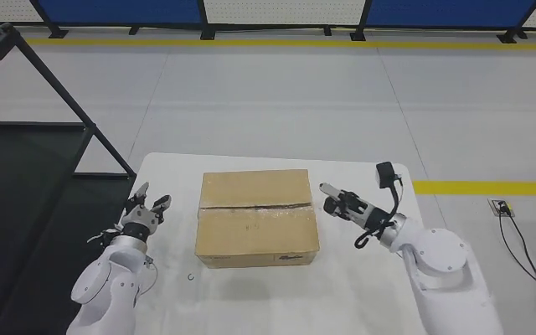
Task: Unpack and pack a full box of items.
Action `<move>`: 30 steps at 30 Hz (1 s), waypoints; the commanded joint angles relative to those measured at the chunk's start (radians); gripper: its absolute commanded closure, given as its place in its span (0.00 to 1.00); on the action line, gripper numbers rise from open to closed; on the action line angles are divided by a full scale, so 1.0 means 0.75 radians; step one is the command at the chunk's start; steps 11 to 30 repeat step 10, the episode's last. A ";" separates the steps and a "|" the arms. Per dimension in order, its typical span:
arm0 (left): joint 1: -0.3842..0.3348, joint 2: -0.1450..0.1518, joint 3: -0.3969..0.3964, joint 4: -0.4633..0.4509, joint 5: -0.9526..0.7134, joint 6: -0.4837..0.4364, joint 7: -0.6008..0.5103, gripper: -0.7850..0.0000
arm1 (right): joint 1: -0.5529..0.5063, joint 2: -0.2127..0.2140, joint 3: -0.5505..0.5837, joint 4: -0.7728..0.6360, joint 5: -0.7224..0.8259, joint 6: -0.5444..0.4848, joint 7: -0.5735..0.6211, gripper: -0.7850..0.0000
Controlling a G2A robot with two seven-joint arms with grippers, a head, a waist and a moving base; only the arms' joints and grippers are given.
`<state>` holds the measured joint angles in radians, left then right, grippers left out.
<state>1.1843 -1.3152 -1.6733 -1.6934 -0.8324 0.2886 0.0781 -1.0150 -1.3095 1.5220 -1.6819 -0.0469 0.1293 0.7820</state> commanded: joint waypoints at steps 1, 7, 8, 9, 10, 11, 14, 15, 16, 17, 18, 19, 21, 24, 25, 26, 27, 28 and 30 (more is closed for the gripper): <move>0.013 0.000 -0.011 -0.012 -0.010 -0.029 -0.008 0.00 | -0.061 0.002 0.049 -0.020 0.068 -0.063 -0.063 0.00; 0.027 -0.002 -0.017 -0.031 -0.036 -0.078 -0.016 0.05 | -0.125 0.005 0.113 -0.011 0.136 -0.116 -0.156 0.01; 0.027 -0.003 -0.017 -0.032 -0.037 -0.079 -0.016 0.03 | -0.126 0.005 0.115 -0.010 0.138 -0.116 -0.157 0.00; 0.027 -0.003 -0.017 -0.032 -0.037 -0.078 -0.016 0.02 | -0.126 0.005 0.114 -0.010 0.137 -0.116 -0.157 0.00; 0.027 -0.003 -0.017 -0.031 -0.036 -0.078 -0.016 0.01 | -0.125 0.005 0.113 -0.010 0.136 -0.115 -0.155 0.00; 0.027 -0.003 -0.017 -0.031 -0.036 -0.078 -0.016 0.01 | -0.125 0.005 0.113 -0.010 0.136 -0.115 -0.155 0.00; 0.027 -0.003 -0.017 -0.031 -0.036 -0.078 -0.016 0.01 | -0.125 0.005 0.113 -0.010 0.136 -0.115 -0.155 0.00; 0.027 -0.003 -0.017 -0.031 -0.036 -0.078 -0.016 0.01 | -0.125 0.005 0.113 -0.010 0.136 -0.115 -0.155 0.00; 0.027 -0.003 -0.017 -0.031 -0.036 -0.078 -0.016 0.01 | -0.125 0.005 0.113 -0.010 0.136 -0.115 -0.155 0.00; 0.027 -0.003 -0.017 -0.031 -0.036 -0.078 -0.016 0.01 | -0.125 0.005 0.113 -0.010 0.136 -0.115 -0.155 0.00; 0.027 -0.003 -0.017 -0.031 -0.036 -0.078 -0.016 0.01 | -0.125 0.005 0.113 -0.010 0.136 -0.115 -0.155 0.00; 0.027 -0.003 -0.017 -0.031 -0.036 -0.078 -0.016 0.01 | -0.125 0.005 0.113 -0.010 0.136 -0.115 -0.155 0.00; 0.027 -0.003 -0.017 -0.031 -0.036 -0.078 -0.016 0.01 | -0.125 0.005 0.113 -0.010 0.136 -0.115 -0.155 0.00; 0.027 -0.003 -0.017 -0.031 -0.036 -0.078 -0.016 0.01 | -0.125 0.005 0.113 -0.010 0.136 -0.115 -0.155 0.00; 0.027 -0.003 -0.017 -0.031 -0.036 -0.078 -0.016 0.01 | -0.125 0.005 0.113 -0.010 0.136 -0.115 -0.155 0.00; 0.027 -0.003 -0.017 -0.031 -0.036 -0.078 -0.016 0.01 | -0.125 0.005 0.113 -0.010 0.136 -0.115 -0.155 0.00; 0.027 -0.003 -0.017 -0.031 -0.036 -0.078 -0.016 0.01 | -0.125 0.005 0.113 -0.010 0.136 -0.115 -0.155 0.00; 0.027 -0.003 -0.017 -0.031 -0.036 -0.078 -0.016 0.01 | -0.125 0.005 0.113 -0.010 0.136 -0.115 -0.155 0.00; 0.027 -0.003 -0.017 -0.031 -0.036 -0.078 -0.016 0.01 | -0.125 0.005 0.113 -0.010 0.136 -0.115 -0.155 0.00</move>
